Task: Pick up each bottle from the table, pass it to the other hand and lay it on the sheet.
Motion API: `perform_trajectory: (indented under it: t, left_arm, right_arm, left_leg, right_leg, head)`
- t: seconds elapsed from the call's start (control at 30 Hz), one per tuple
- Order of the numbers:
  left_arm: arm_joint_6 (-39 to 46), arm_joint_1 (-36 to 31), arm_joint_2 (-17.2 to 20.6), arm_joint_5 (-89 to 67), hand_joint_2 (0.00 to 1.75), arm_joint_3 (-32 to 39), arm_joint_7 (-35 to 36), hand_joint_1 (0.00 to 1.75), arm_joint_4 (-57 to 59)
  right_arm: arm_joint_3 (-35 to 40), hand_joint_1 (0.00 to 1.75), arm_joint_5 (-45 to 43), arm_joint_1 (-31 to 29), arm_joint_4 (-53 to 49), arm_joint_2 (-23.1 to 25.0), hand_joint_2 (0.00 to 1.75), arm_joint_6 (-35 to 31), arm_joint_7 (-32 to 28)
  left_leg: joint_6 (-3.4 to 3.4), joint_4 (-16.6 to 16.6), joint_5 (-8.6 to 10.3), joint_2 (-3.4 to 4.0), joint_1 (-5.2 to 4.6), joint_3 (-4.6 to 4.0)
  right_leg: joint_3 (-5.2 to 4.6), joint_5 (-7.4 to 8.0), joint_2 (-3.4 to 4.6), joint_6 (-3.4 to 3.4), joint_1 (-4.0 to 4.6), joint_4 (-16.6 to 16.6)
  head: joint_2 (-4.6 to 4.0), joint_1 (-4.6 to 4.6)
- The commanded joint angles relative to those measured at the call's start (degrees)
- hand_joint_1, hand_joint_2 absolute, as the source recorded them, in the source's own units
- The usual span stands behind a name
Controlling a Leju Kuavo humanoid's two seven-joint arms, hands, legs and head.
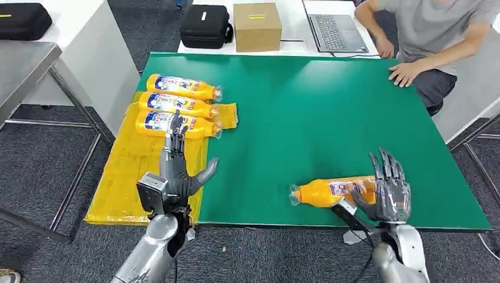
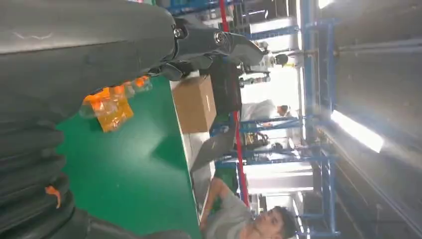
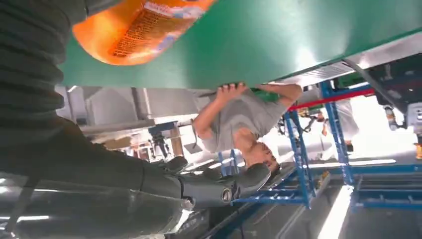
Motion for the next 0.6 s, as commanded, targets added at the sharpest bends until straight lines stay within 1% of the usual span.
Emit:
perform_trajectory:
  t: [0.03,0.1,0.13,0.17,0.2,0.27,0.33,0.37,0.43,0.47,0.57,0.6]
  left_arm:
    - [-0.46,-1.98,1.2,-0.36,1.75,0.94,0.17,0.0,4.58]
    - [-0.63,-2.31,0.92,-0.48,1.75,0.82,0.17,0.0,5.1]
    - [-1.19,-2.72,0.76,-0.4,1.75,0.59,0.17,0.0,5.62]
    - [-1.55,-3.02,0.63,-0.29,1.75,0.51,0.17,0.0,6.05]
    - [-2.18,-3.48,0.38,-0.09,1.75,0.39,0.17,0.0,6.79]
    - [-3.09,-4.02,0.03,-0.09,1.75,0.05,0.17,0.0,7.7]
    - [-3.0,-4.47,-0.09,-0.53,1.75,-0.49,0.17,0.0,8.62]
    - [-3.0,-4.47,-0.09,-0.53,1.75,-0.49,0.17,0.0,8.62]
    - [-3.11,-4.73,-0.26,-0.71,1.75,-0.69,0.17,0.0,9.24]
    - [-3.04,-4.81,-0.32,-0.75,1.75,-0.72,0.17,0.0,9.34]
    - [-2.9,-5.14,-0.49,-0.9,1.75,-0.91,0.17,0.0,9.97]
    - [-2.9,-5.14,-0.49,-0.9,1.75,-0.91,0.17,0.0,9.97]
  right_arm:
    - [1.24,0.0,6.4,-6.22,8.99,0.97,1.75,-0.5,0.8]
    - [1.49,0.0,7.01,-5.53,9.64,0.37,1.75,-0.5,0.98]
    - [2.19,0.0,7.27,-5.36,10.42,-0.3,1.75,-0.26,1.23]
    - [2.36,0.0,7.13,-5.24,10.76,-0.71,1.75,0.1,1.36]
    - [2.66,0.0,7.0,-5.03,11.07,-1.28,1.75,1.09,1.69]
    - [3.16,0.0,6.85,-4.33,10.79,-2.05,1.75,2.91,2.48]
    - [3.54,0.0,6.31,-3.17,8.93,-2.45,1.75,4.44,3.13]
    - [3.54,0.0,6.31,-3.17,8.93,-2.45,1.75,4.44,3.13]
    - [3.74,0.0,6.37,-2.38,7.89,-2.68,1.75,4.78,3.34]
    - [3.77,0.0,6.27,-2.29,7.64,-2.69,1.75,5.11,3.48]
    - [4.16,0.0,4.37,-1.91,6.26,-2.58,1.75,7.92,3.36]
    - [4.16,0.0,4.37,-1.91,6.26,-2.58,1.75,7.92,3.36]
  left_leg:
    - [-0.11,-0.06,-0.08,0.2,0.04,0.3]
    - [-0.03,-0.06,-0.01,0.03,0.03,0.21]
    - [-0.06,-0.07,-0.05,-0.03,0.05,0.31]
    - [-0.03,-0.05,-0.03,0.0,0.05,0.23]
    - [-0.06,-0.08,-0.08,-0.03,0.05,0.36]
    - [-0.04,-0.03,-0.07,-0.03,0.06,0.29]
    - [0.01,-0.03,0.01,-0.09,0.03,0.16]
    - [-0.04,-0.02,-0.04,-0.18,0.05,0.3]
    - [-0.01,-0.03,0.0,-0.11,0.03,0.19]
    - [-0.04,-0.05,-0.02,-0.11,0.01,0.31]
    - [-0.05,-0.04,-0.03,-0.11,-0.02,0.35]
    - [-0.03,-0.02,-0.01,-0.11,-0.02,0.31]
  right_leg:
    - [0.24,-0.04,0.16,-0.11,0.05,-0.06]
    - [0.18,-0.04,0.02,-0.08,0.04,-0.07]
    - [0.3,-0.1,-0.05,-0.1,0.06,-0.08]
    - [0.22,-0.06,-0.01,-0.08,0.07,-0.08]
    - [0.36,-0.13,-0.05,-0.1,0.07,-0.09]
    - [0.31,-0.11,-0.06,-0.08,0.08,-0.07]
    - [0.16,-0.04,-0.11,-0.04,0.05,-0.06]
    - [0.35,-0.12,-0.21,-0.08,0.07,-0.07]
    - [0.21,-0.05,-0.12,-0.06,0.05,-0.09]
    - [0.33,-0.09,-0.14,-0.09,0.04,-0.08]
    - [0.33,-0.08,-0.16,-0.11,0.02,-0.08]
    - [0.3,-0.05,-0.15,-0.09,0.03,-0.08]
  head:
    - [-0.02,0.0]
    - [0.0,-0.02]
    - [0.0,-0.02]
    - [0.0,-0.02]
    - [0.0,-0.04]
    - [0.0,-0.04]
    - [0.0,-0.02]
    - [0.0,-0.02]
    - [0.0,0.0]
    - [0.0,-0.02]
    - [0.0,-0.02]
    - [0.0,0.0]
